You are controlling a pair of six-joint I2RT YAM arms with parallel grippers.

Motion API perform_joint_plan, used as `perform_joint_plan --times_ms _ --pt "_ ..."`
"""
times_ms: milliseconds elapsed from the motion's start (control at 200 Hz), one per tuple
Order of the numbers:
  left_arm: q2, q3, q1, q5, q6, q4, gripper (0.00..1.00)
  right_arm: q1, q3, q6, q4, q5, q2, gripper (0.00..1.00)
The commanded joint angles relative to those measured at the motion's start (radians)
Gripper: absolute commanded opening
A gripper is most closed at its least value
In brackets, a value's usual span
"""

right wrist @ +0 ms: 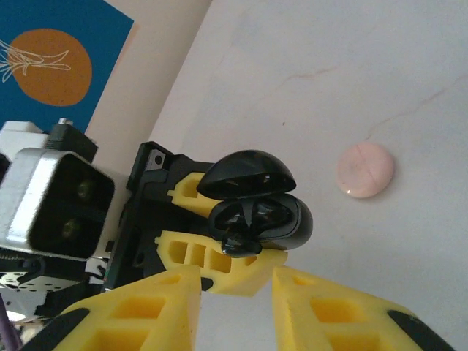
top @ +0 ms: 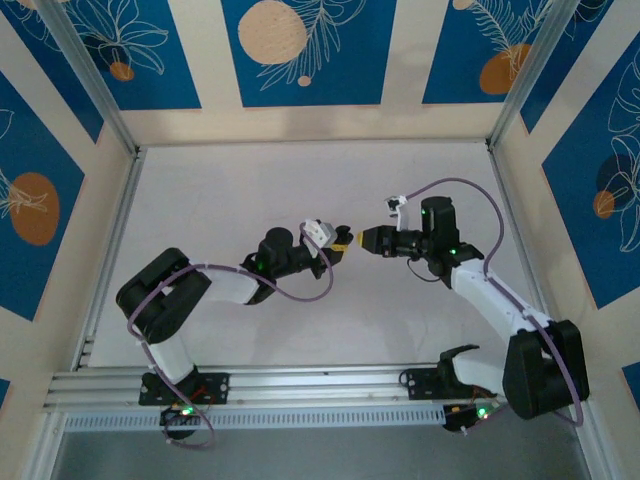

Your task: Insert wireless bluetooth earbuds into charging case

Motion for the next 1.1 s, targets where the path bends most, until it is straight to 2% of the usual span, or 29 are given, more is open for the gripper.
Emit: perform_joint_plan --times_ms 0,205,380,690,1095 --pt "-0.041 0.008 -0.007 0.030 0.008 0.036 0.19 -0.004 -0.008 0.045 0.074 -0.090 0.031 0.30" --pt "-0.044 0.007 -0.005 0.026 0.010 0.033 0.19 -0.005 -0.001 0.065 0.129 -0.119 0.081 0.30" --pt "-0.042 0.007 -0.007 0.026 0.010 0.035 0.19 -0.003 -0.005 0.078 0.158 -0.144 0.092 0.25" --pt "-0.043 0.006 -0.007 0.027 0.009 0.033 0.19 0.005 -0.001 0.079 0.171 -0.157 0.100 0.18" --pt "-0.047 0.003 -0.006 0.026 0.010 0.032 0.19 0.024 0.012 0.081 0.182 -0.154 0.119 0.15"
